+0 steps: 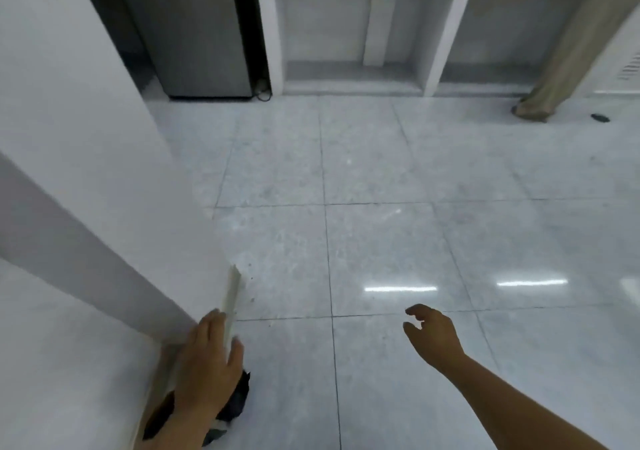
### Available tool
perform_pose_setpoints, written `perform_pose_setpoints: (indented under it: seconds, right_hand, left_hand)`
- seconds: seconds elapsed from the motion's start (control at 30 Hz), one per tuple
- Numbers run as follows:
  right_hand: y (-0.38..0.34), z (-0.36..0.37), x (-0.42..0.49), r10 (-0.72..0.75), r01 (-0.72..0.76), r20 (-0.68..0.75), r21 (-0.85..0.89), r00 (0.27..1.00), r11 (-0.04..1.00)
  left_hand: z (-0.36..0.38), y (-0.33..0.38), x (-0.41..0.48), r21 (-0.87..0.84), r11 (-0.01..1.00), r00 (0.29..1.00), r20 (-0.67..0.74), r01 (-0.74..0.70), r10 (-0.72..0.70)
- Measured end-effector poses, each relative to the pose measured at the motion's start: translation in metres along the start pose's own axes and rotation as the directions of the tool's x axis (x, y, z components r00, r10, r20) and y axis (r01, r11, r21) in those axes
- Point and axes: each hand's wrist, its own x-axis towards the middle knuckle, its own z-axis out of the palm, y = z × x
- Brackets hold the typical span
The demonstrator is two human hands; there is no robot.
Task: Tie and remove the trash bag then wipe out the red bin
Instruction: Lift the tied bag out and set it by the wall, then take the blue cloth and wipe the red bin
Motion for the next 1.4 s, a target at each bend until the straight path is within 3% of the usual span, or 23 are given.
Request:
perform_pose_setpoints:
  seconds: [0.27, 0.53, 0.73, 1.17, 1.4]
  right_hand:
    - [0.125, -0.221, -0.049, 0.157, -0.140, -0.245, 0.086, 0.957, 0.986]
    - [0.281, -0.432, -0.109, 0.173, -0.181, -0.401, 0.019, 0.900, 0.983]
    - [0.396, -0.567, -0.152, 0.313, -0.326, -0.482, 0.059, 0.818, 0.944]
    - [0.568, -0.761, -0.135, 0.526, -0.486, -0.578, 0.240, 0.624, 0.840]
    - [0.641, -0.848, -0.149, 0.600, -0.519, -0.598, 0.331, 0.530, 0.788]
  left_hand:
    - [0.005, 0.305, -0.015, -0.225, 0.885, 0.913, -0.057, -0.407, 0.405]
    - [0.057, 0.597, -0.110, -0.329, 0.763, 0.807, 0.001, -0.557, 0.590]
    - [0.081, 0.782, -0.180, -0.339, 0.622, 0.650, 0.037, -0.706, 0.759]
    - [0.160, 1.117, -0.241, -0.451, 0.354, 0.370, 0.056, -0.819, 0.927]
    - [0.190, 1.261, -0.296, -0.516, 0.302, 0.273, 0.134, -0.801, 0.953]
